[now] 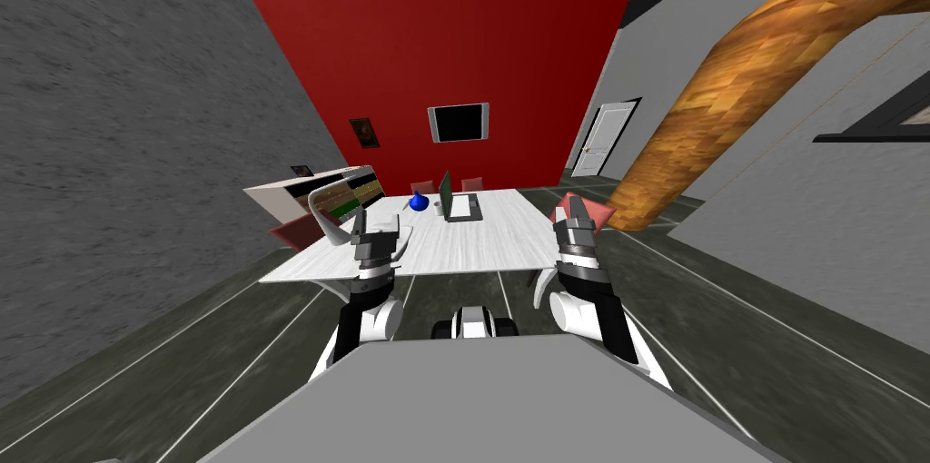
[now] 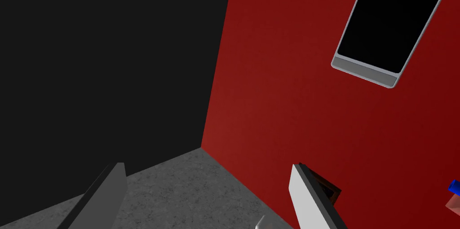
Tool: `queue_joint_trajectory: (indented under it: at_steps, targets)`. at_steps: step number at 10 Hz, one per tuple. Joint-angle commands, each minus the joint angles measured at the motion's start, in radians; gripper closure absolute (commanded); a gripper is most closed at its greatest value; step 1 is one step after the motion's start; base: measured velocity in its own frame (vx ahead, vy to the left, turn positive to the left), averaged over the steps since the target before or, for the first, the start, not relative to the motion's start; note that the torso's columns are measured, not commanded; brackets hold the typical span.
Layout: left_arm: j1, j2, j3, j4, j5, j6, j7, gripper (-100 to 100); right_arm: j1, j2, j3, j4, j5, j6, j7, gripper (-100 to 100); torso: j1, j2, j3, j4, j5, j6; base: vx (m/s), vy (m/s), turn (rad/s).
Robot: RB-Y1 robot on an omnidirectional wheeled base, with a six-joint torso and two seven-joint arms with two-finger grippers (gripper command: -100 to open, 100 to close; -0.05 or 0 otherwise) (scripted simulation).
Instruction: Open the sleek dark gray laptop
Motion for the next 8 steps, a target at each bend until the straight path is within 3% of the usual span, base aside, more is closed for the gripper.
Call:
queue_joint_trajectory:
  at_steps: [1,6,8]
  targets:
    - [-0.077,0.041,0.009,0.057,0.023,0.018,0.001,-100,0.000,0.000,0.000,0.000,0.000,0.000,0.000,0,-0.001,0.001,0.001,0.000,0.000,0.000,-0.047,-0.085,0.044]
    - [-0.191,0.072,0.018,0.141,0.056,0.043,-0.001,-100,0.000,0.000,0.000,0.000,0.000,0.000,0.000,0,0.000,0.002,0.001,0.001,0.000,0.000,-0.051,-0.066,0.026]
    - [-0.259,0.085,0.025,0.206,0.082,0.063,-0.002,-100,0.000,0.000,0.000,0.000,0.000,0.000,0.000,0,0.000,0.001,0.001,0.000,0.000,0.000,-0.048,-0.064,0.033]
